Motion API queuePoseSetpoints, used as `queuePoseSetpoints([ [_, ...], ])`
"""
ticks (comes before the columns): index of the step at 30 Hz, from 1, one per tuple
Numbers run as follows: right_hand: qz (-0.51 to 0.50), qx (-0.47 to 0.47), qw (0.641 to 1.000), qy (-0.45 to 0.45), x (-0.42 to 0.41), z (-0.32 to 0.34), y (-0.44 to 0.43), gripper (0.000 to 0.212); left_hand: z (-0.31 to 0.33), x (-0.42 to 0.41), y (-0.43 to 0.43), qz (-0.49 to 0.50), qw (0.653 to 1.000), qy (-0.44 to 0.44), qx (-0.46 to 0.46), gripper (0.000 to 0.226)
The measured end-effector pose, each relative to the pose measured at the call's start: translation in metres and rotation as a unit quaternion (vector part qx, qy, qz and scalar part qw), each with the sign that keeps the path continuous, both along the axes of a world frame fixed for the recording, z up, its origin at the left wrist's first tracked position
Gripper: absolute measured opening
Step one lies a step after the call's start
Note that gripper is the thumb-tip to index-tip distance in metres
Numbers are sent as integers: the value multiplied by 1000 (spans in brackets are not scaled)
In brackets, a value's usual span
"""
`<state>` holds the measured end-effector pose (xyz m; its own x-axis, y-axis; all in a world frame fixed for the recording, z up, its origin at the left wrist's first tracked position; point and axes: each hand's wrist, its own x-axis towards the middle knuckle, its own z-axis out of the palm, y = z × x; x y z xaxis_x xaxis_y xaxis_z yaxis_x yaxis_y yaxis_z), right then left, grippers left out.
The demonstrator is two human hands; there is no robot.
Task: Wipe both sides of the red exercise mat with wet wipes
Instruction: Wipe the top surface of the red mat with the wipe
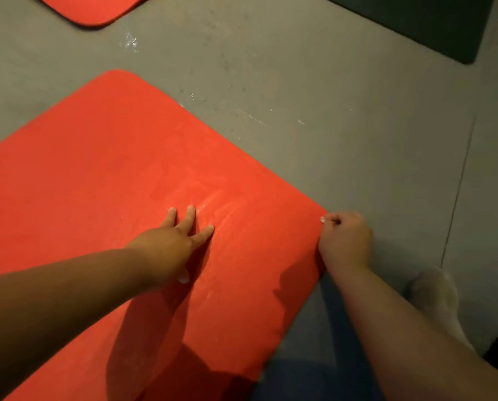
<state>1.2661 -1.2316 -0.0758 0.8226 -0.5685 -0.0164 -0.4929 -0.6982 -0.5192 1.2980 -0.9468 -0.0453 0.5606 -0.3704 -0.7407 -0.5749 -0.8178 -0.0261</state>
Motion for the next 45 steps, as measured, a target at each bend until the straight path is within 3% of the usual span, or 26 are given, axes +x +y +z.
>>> queuePoseSetpoints([
  [3, 146, 2, 989, 18, 35, 0, 34, 15, -3, 0, 1, -4, 1000, 0, -2, 106],
  [6, 287, -51, 950, 108, 59, 8, 41, 16, 0, -1, 0, -4, 1000, 2, -7, 105],
  [8, 404, -121, 882, 209, 63, 28, 20, 17, 2, -1, 0, 5, 1000, 7, -11, 103],
  [11, 537, -197, 740, 355, 52, 59, -25, 16, 7, 0, -4, 5, 1000, 21, -3, 104],
  [12, 563, -201, 709, 375, 46, 66, -36, 16, 9, 1, -7, 4, 1000, 27, 8, 105],
  [13, 572, -197, 700, 379, 40, 71, -43, 16, 10, 3, -10, 1, 999, 31, 19, 105],
  [22, 481, -153, 844, 181, 101, 31, 18, 18, 35, 39, -19, -33, 998, 54, 20, 101],
  [24, 492, -163, 838, 171, 111, 33, 23, 16, 37, 48, -17, -27, 998, 52, 31, 102],
  [29, 512, -166, 803, 256, 88, 36, -3, 20, 40, 53, -16, 11, 999, 26, 29, 108],
  [35, 480, -128, 853, 160, 104, 29, 12, 16, 12, -5, -25, 129, 990, 29, 43, 127],
  [38, 442, -120, 874, 161, 83, 30, 7, 17, 12, -6, -25, 142, 989, 18, 31, 127],
  [42, 454, -108, 859, 212, 29, 34, -27, 18, 12, -4, -23, 132, 990, 5, 39, 127],
  [45, 476, -85, 856, 183, 31, 32, -30, 18, 12, -7, -23, 138, 990, 2, 40, 127],
])
